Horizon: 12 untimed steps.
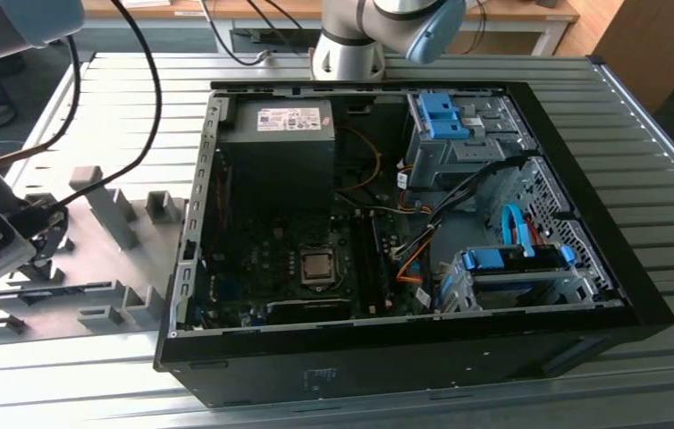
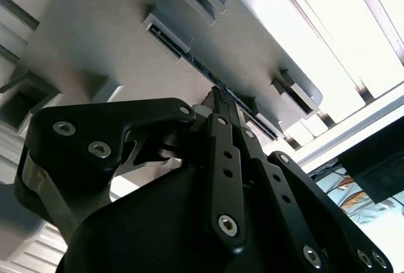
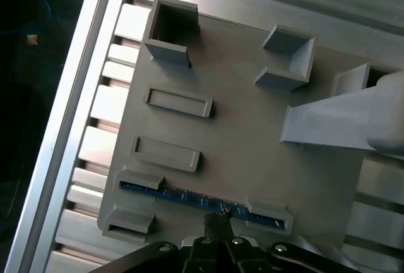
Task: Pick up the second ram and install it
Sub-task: 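Pick up the second ram and move it above second insertion slot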
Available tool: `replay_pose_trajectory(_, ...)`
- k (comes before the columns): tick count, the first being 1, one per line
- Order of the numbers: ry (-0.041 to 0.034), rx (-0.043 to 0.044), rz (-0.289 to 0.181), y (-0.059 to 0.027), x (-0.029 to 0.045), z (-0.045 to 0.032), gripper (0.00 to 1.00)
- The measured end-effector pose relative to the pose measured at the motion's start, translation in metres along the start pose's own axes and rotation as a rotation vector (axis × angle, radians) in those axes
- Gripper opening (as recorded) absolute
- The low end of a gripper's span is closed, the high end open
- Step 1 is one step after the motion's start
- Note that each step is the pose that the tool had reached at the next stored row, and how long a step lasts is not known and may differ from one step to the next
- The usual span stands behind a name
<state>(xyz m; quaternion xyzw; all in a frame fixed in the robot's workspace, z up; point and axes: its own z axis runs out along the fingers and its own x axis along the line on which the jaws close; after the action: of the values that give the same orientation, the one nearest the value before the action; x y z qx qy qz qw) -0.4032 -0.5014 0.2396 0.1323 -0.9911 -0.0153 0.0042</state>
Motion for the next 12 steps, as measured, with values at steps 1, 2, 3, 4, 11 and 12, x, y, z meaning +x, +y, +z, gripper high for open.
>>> replay_pose_trajectory(1, 0.0003, 0.0, -0.009, 0.0, 0.0, 0.0, 0.11)
replay_pose_trajectory(2, 0.0006, 0.0001, -0.018, 0.0, 0.0, 0.0, 0.11)
replay_pose_trajectory(3, 0.0009, 0.0001, -0.027, 0.0, 0.0, 0.0, 0.11)
replay_pose_trajectory(4, 0.0012, 0.0002, -0.036, 0.0, 0.0, 0.0, 0.11)
replay_pose_trajectory(11, 0.0031, 0.0004, -0.099, 0.0, 0.0, 0.0, 0.11)
replay_pose_trajectory(12, 0.0035, 0.0005, -0.108, 0.0, 0.0, 0.0, 0.11)
